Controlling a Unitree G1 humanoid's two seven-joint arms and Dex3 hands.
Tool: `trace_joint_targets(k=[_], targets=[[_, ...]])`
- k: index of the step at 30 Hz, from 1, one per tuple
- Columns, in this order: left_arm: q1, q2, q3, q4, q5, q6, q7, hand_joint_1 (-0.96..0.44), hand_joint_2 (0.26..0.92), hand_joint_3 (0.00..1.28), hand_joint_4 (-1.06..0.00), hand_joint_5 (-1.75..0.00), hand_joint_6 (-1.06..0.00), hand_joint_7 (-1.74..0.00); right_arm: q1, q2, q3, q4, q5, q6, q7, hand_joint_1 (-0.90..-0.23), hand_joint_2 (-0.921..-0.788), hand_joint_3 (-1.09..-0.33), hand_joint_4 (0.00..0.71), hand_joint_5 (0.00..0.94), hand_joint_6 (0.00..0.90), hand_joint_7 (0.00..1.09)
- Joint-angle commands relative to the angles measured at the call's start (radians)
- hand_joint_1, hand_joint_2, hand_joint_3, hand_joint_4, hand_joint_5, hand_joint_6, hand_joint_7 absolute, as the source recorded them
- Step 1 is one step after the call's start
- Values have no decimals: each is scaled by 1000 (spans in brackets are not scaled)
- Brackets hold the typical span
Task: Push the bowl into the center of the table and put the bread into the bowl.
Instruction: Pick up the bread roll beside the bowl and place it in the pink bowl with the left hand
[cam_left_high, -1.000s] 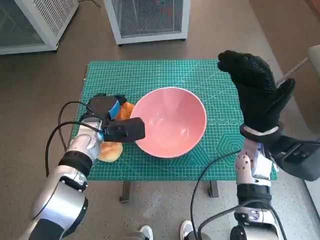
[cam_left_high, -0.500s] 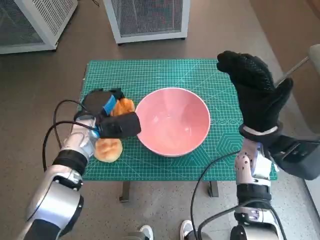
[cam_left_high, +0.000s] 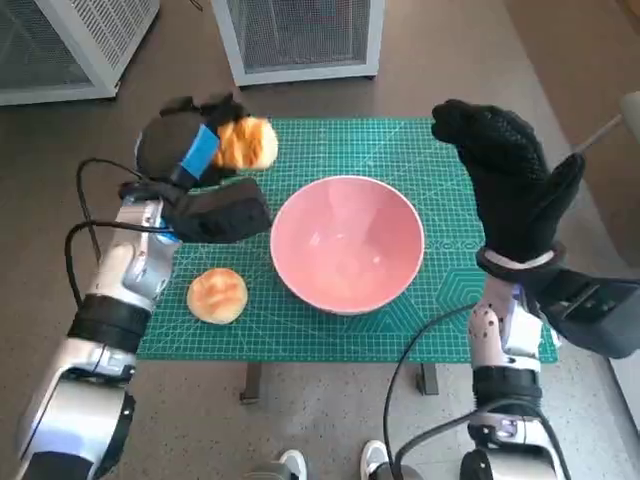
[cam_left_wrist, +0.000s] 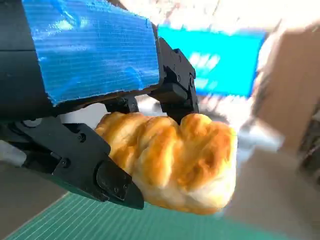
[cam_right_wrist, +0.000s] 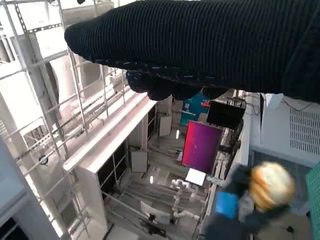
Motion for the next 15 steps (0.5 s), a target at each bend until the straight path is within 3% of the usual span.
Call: trace_joint_targets(k=[1,10,15], targets=[[90,12,54,-229,-6,11,-16,2,914,23,-760,-1067,-678,-1137,13,-7,1,18,0,17,14,-577,-921,-560,299,0,44,576],[150,-44,63,-481,-14,45,-119,2,911,17,-773,-1070,-693,-1105,14,-4,2,21,-8,10,8,-571,-921,-561,298,0,41,579],[160,-73,51,-525,-34,13,-171,2,906,10,-795,-1060,-709,-1071,13,-4,4,22,-11,9,7,-570,-921,-562,298,0,40,581]])
